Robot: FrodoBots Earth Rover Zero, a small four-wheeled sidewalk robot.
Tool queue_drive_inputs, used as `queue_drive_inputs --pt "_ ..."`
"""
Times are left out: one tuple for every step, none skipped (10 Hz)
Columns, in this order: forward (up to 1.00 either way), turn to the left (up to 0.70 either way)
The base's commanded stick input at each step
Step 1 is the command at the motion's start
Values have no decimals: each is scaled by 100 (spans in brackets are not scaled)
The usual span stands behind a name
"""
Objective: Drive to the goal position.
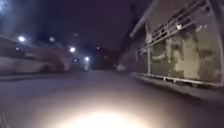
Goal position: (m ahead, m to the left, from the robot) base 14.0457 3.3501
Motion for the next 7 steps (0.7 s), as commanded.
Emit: queue_drive_inputs --pt "70 -35" --pt "70 -35" --pt "70 -35" --pt "70 -35" --pt "70 -35" --pt "70 -35" --pt "70 -35"
